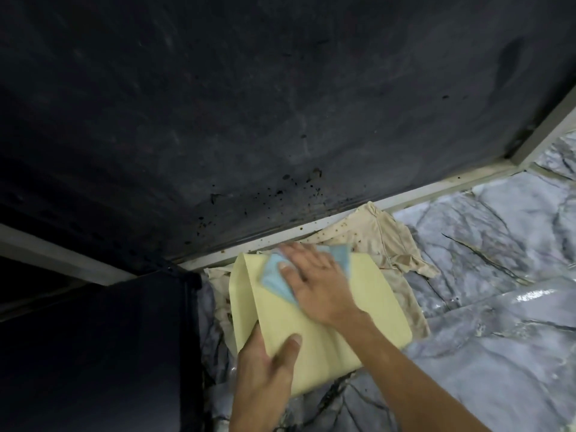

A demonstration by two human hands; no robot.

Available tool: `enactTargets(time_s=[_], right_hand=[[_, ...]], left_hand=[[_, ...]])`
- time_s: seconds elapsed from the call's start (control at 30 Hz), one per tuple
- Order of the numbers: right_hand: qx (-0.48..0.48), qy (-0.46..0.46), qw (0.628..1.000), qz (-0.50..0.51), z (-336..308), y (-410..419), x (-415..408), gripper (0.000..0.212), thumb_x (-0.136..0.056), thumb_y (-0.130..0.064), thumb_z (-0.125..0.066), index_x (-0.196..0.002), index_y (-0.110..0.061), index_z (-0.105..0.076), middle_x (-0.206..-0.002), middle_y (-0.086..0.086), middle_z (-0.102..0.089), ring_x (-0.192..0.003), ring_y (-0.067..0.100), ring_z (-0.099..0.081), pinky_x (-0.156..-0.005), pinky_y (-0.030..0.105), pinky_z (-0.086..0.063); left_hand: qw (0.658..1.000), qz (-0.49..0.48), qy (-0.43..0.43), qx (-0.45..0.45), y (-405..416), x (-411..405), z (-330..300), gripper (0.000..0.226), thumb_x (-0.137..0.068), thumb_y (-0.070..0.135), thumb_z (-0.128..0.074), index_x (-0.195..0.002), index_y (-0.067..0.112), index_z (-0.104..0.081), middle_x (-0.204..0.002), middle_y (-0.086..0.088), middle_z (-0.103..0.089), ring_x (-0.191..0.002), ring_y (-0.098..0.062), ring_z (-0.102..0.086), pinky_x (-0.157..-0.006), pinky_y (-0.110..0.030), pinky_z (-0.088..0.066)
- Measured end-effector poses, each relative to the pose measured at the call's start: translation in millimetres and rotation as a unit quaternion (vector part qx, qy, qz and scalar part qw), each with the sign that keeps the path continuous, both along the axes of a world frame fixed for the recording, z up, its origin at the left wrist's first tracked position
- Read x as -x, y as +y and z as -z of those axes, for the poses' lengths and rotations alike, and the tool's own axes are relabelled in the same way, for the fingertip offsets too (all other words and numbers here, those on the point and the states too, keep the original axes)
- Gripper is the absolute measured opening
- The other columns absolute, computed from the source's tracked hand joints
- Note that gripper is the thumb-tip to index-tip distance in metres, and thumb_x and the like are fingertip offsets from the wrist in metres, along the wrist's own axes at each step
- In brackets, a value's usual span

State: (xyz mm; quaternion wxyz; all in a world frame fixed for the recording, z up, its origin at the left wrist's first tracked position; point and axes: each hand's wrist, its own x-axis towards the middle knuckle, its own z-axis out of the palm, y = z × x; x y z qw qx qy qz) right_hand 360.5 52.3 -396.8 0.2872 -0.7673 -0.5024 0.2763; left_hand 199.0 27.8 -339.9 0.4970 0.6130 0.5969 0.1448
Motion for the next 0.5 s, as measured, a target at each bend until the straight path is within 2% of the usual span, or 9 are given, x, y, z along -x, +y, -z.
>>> enactTargets(time_s=[0.13, 0.17, 0.23, 0.3, 0.37, 0.4, 0.43, 0.5], right_hand=[[0.108, 0.034, 0.980, 0.161, 49.0, -45.9, -66.9, 0.059, -0.096, -0.061, -0.015, -0.150, -0.040, -0.023, -0.161, -0.013, -0.022, -0.149, 0.013, -0.011, -0.121, 0.044, -0.005], [0.103, 0.060, 0.976, 0.183, 54.9, -52.0, -74.5, 0.060, -0.095, -0.063, -0.015, -0.150, -0.041, -0.023, -0.161, -0.014, -0.023, -0.149, 0.013, -0.011, -0.121, 0.045, -0.006], [0.081, 0.083, 0.975, 0.188, 60.8, -55.1, -79.5, 0.060, -0.095, -0.063, -0.017, -0.150, -0.042, -0.024, -0.160, -0.017, -0.023, -0.149, 0.011, -0.010, -0.121, 0.046, -0.007], [0.067, 0.071, 0.981, 0.169, 61.0, -58.5, -78.6, 0.055, -0.097, -0.060, -0.022, -0.149, -0.043, -0.026, -0.159, -0.019, -0.023, -0.149, 0.009, -0.009, -0.121, 0.044, -0.005], [0.052, 0.053, 0.986, 0.148, 59.2, -61.9, -77.7, 0.051, -0.098, -0.056, -0.028, -0.148, -0.043, -0.029, -0.158, -0.019, -0.024, -0.149, 0.009, -0.009, -0.121, 0.042, -0.004], [0.046, 0.045, 0.988, 0.144, 58.5, -63.1, -77.2, 0.050, -0.098, -0.055, -0.030, -0.147, -0.043, -0.030, -0.158, -0.019, -0.025, -0.149, 0.010, -0.009, -0.121, 0.041, -0.005], [0.038, 0.038, 0.988, 0.144, 58.0, -63.7, -75.9, 0.051, -0.098, -0.056, -0.032, -0.147, -0.042, -0.031, -0.157, -0.019, -0.027, -0.149, 0.010, -0.010, -0.121, 0.039, -0.006], [0.011, 0.045, 0.985, 0.168, 56.8, -63.8, -71.6, 0.050, -0.098, -0.055, -0.033, -0.146, -0.041, -0.035, -0.155, -0.018, -0.030, -0.148, 0.009, -0.012, -0.120, 0.032, -0.007]], left_hand=[[0.995, -0.020, -0.004, 0.098, 0.8, -3.0, -8.5, 0.026, -0.088, 0.013, -0.075, -0.111, 0.026, -0.072, -0.105, 0.009, -0.083, -0.096, -0.001, -0.075, -0.075, -0.008, -0.055], [0.990, -0.014, -0.009, 0.138, 5.5, -8.9, -17.3, 0.024, -0.088, 0.009, -0.075, -0.107, 0.024, -0.073, -0.102, 0.010, -0.083, -0.097, -0.005, -0.075, -0.076, -0.010, -0.056], [0.977, -0.031, -0.011, 0.212, 31.8, -25.0, -23.3, 0.021, -0.082, 0.008, -0.081, -0.100, 0.017, -0.073, -0.094, 0.007, -0.084, -0.094, -0.016, -0.075, -0.085, -0.026, -0.060], [0.969, -0.064, -0.027, 0.239, 70.4, -42.2, -27.3, 0.038, -0.077, 0.020, -0.086, -0.111, 0.011, -0.072, -0.097, -0.006, -0.083, -0.093, -0.026, -0.076, -0.086, -0.038, -0.061], [0.964, -0.097, -0.050, 0.241, 103.1, -58.3, -34.5, 0.066, -0.072, 0.043, -0.087, -0.124, 0.007, -0.069, -0.110, -0.017, -0.081, -0.098, -0.030, -0.076, -0.089, -0.042, -0.061], [0.965, -0.107, -0.037, 0.237, 115.3, -64.8, -31.7, 0.082, -0.066, 0.054, -0.088, -0.131, 0.008, -0.066, -0.121, -0.016, -0.077, -0.105, -0.030, -0.074, -0.095, -0.043, -0.058], [0.966, -0.118, -0.018, 0.229, 123.4, -69.3, -27.2, 0.095, -0.064, 0.058, -0.088, -0.140, 0.010, -0.058, -0.134, -0.014, -0.070, -0.114, -0.030, -0.069, -0.100, -0.042, -0.054], [0.977, -0.135, 0.032, 0.161, 127.4, -75.6, -18.5, 0.094, -0.075, 0.051, -0.082, -0.151, 0.013, -0.041, -0.151, -0.011, -0.054, -0.129, -0.032, -0.057, -0.108, -0.043, -0.046]])
